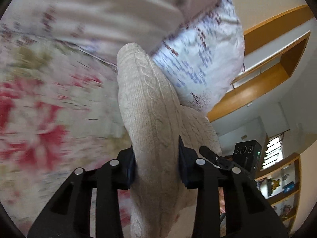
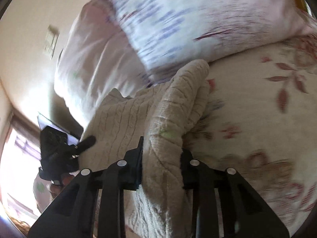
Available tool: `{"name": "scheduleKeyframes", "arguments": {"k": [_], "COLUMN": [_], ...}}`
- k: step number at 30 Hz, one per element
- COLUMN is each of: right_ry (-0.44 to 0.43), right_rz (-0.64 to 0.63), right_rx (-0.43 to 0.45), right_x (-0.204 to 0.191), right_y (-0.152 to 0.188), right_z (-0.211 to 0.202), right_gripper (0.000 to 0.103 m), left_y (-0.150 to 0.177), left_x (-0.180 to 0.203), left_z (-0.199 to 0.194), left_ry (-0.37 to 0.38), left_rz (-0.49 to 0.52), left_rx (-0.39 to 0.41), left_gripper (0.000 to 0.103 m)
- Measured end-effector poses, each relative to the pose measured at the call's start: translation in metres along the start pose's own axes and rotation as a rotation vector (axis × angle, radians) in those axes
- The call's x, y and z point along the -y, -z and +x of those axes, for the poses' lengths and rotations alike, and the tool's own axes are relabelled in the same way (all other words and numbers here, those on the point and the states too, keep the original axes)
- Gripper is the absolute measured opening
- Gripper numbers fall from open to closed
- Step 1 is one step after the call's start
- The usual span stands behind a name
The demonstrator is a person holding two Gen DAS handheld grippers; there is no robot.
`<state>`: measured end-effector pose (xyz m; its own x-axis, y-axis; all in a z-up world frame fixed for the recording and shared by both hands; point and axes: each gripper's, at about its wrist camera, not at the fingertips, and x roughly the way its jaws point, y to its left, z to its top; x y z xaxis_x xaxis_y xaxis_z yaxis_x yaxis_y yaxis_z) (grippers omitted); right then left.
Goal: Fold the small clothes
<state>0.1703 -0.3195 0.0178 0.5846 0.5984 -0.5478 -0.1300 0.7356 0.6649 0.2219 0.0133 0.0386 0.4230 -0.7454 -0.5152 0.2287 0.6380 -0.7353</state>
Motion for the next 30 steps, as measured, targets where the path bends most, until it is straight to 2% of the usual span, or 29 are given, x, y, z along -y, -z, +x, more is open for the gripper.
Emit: {"name": "scheduleKeyframes", "arguments": {"k": [3,5,7,10,12,16,18,20,23,26,30], "right_ry": [0.016,0.066,0.090,0.077,0.085,0.094,0.089,0.096,0.150,0.204,0.221], "right_rz": [-0.053,-0.050,-0.032,0.017,0.021,0.000,-0.009,-0.036,-0.070,-0.089,-0.068], "right_rx": [-0.035,-0.064,-0.073,-0.094,-0.079,0.014,0.011,-0.007,0.024,0.030,0.027], "right_x": [-0.023,-0.026,-0.024,-0.017,-0.015,-0.014,-0.012,-0.014,-0.021,-0.021,-0.013], "right_y": [0.012,0.018,0.019,0.017,0.017,0.020,0.026,0.030,0.033,0.039,0.040], "right_z": [0.027,0.043,0.049,0.043,0.031,-0.004,-0.010,-0.006,-0.007,-0.010,-0.006], "right_gripper": [0.026,0.028,0.034,0.040,0.044,0.044,0.043,0.018,0.013,0.013,0.013], "left_y": [0.004,0.005,0.009,0.011,0.011,0.019,0.027,0.033,0.045,0.055,0.066], "left_x": [-0.022,-0.045,-0.069,-0.069,-0.057,-0.029,-0.010,0.008,0.024,0.032,0.036], "left_z": [-0.026,-0.029,-0.024,-0.024,-0.032,-0.059,-0.067,-0.061,-0.049,-0.036,-0.024], "left_ry": [-0.043,-0.084,-0.086,-0.089,-0.134,-0.193,-0.213,-0.230,-0.258,-0.333,-0.426], "left_rz": [-0.011,-0.060,-0.130,-0.124,-0.067,0.087,0.189,0.267,0.346,0.417,0.497], "left_rx": [0.029,0.016,-0.015,0.000,0.025,0.144,0.179,0.176,0.128,0.100,0.078], "left_gripper": [0.036,0.038,0.043,0.050,0.051,0.056,0.059,0.059,0.059,0.059,0.059]}}
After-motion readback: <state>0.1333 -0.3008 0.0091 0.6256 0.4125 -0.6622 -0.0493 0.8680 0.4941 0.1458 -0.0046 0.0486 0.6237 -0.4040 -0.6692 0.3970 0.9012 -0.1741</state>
